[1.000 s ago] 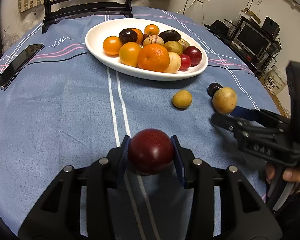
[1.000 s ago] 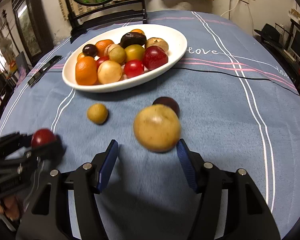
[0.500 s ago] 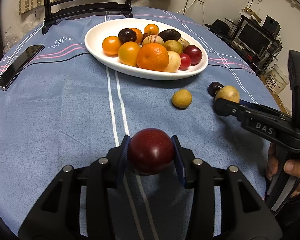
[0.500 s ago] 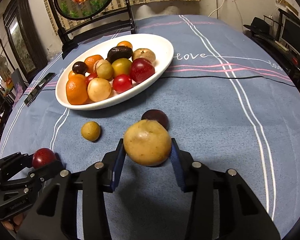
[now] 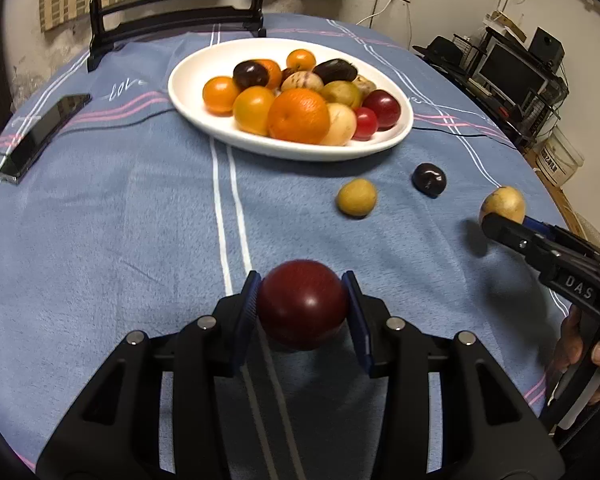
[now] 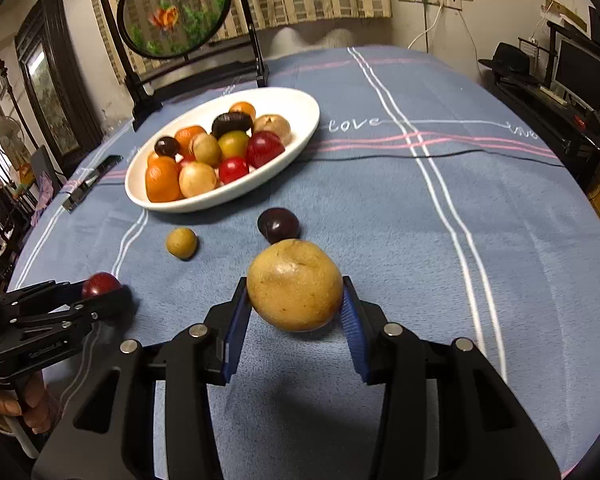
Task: Organize fruits
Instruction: 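Lift the dark red fruit and large potato above the table with both tools, then carry the red fruit and large potato onto the white plate and open both tools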
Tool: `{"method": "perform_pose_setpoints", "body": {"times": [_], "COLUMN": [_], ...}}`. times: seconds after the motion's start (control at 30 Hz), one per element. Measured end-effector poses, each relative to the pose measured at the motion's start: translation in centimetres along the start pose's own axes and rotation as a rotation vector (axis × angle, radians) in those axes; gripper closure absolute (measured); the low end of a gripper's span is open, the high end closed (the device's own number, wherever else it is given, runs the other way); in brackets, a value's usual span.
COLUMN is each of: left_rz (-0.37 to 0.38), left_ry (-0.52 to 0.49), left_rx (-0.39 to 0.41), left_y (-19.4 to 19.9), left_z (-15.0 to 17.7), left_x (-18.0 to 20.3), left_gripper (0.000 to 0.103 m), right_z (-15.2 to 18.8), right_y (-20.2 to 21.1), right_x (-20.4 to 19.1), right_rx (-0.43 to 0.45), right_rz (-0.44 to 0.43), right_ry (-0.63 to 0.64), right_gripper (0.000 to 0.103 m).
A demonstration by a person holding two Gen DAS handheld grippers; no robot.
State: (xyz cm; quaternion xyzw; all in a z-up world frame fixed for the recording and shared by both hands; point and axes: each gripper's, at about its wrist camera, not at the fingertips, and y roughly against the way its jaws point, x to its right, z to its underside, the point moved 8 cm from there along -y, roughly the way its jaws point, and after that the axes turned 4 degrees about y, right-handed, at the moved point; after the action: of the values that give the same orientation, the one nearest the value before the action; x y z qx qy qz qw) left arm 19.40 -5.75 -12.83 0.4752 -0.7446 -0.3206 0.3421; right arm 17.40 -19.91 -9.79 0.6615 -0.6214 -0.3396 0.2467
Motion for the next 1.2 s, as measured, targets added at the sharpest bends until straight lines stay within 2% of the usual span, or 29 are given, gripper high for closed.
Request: {"method": "perform_pose_setpoints", "body": {"times": [0.23, 0.4, 0.47, 0.53, 0.67, 0.83, 0.97, 1.07, 1.13, 1.2], "left_rz": [0.002, -0.017, -0.014, -0.017, -0.004, 0.014, 0.02, 0.007, 0.03, 0.02], "left_ry": [-0.049, -0.059, -0.06, -0.072, -0.095, -0.106, -0.111, -0.107, -0.084, -0.088], "left_rx": [0.067, 0.051, 0.041, 0.044, 0.027, -0.002, -0.036, -0.024, -0.035, -0.032], "left_y": [2.0, 1.3, 1.1, 1.2, 0.9, 0.2, -0.4, -0.2, -0.2, -0.2], "left_z": [-2.2, -1.8, -1.2, -0.7, 0.2, 1.2, 2.5, 2.5, 2.3, 2.1], "left_x": [1.4, 1.3, 1.1, 1.2, 1.9, 2.4, 2.6, 2.4, 2.1, 2.1], "left_gripper": [0.064, 0.064, 0.06, 0.046, 0.039, 0.039, 0.044, 0.06, 0.061, 0.061], "right_z": [-0.5, -0.4, -0.4, -0.4, -0.3, -0.1, 0.0, 0.2, 0.2, 0.2], "right_y": [1.3, 1.3, 1.2, 1.1, 0.9, 1.2, 1.1, 1.0, 1.0, 1.0], "right_x": [-0.1, 0.0, 0.1, 0.0, -0.5, -0.7, -0.8, -1.0, -1.2, -1.3], "right_rx": [0.037, 0.035, 0.032, 0.027, 0.022, 0.021, 0.017, 0.012, 0.011, 0.011], "right_rz": [-0.028, -0.035, -0.039, -0.044, -0.056, -0.061, -0.063, -0.068, -0.071, -0.073], "right_ry": [0.006, 0.0, 0.0, -0.002, 0.007, 0.018, 0.022, 0.025, 0.03, 0.032], "right_gripper": [0.059, 0.059, 0.059, 0.059, 0.059, 0.059, 0.059, 0.059, 0.059, 0.059]}}
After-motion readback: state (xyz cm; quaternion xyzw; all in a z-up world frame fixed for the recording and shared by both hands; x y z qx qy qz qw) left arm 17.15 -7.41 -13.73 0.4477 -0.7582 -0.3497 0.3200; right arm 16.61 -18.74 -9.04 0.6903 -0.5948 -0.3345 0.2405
